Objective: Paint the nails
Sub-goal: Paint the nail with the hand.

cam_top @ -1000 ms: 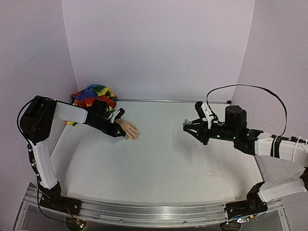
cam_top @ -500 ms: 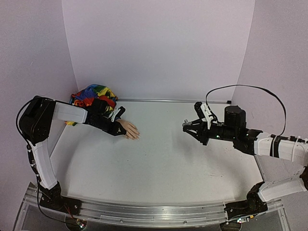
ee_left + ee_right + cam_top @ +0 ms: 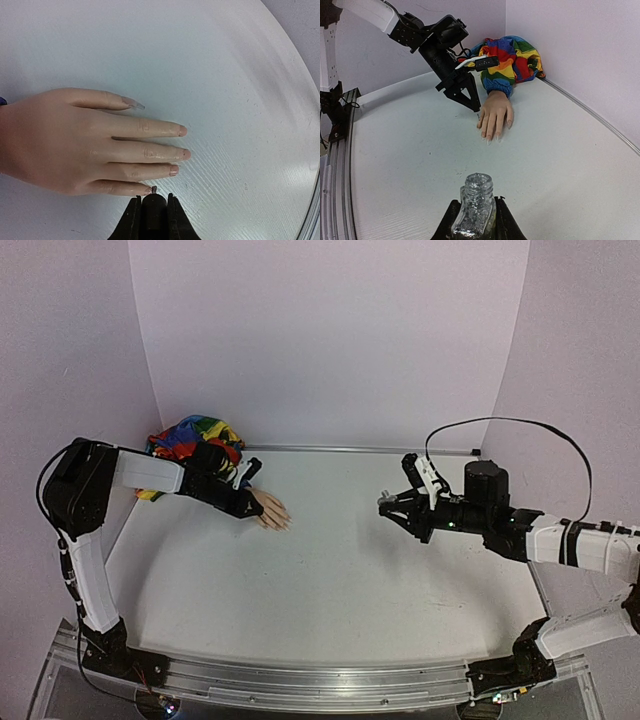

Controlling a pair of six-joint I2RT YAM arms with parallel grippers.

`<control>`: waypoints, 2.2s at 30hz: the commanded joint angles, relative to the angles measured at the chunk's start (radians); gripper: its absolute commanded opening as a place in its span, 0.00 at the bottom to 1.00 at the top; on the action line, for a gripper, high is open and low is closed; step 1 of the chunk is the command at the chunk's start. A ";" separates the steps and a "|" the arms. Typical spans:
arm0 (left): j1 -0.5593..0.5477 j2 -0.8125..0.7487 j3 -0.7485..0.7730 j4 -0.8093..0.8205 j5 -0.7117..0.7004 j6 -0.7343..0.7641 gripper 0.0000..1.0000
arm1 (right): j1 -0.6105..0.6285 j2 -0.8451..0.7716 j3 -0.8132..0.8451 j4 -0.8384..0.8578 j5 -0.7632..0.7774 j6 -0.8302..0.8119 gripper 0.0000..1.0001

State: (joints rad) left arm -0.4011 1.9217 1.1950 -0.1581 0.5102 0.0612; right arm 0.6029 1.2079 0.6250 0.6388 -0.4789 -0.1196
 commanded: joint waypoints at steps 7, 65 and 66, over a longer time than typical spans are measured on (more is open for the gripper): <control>-0.015 0.027 0.067 -0.042 -0.025 0.032 0.00 | 0.002 -0.019 0.014 0.039 -0.017 -0.004 0.00; -0.028 0.059 0.106 -0.083 -0.040 0.045 0.00 | 0.002 -0.024 0.009 0.039 -0.016 -0.005 0.00; -0.030 0.060 0.108 -0.087 -0.041 0.049 0.00 | 0.002 -0.024 0.009 0.038 -0.016 -0.004 0.00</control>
State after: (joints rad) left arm -0.4202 1.9709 1.2438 -0.2371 0.4686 0.0822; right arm 0.6025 1.2079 0.6250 0.6388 -0.4786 -0.1196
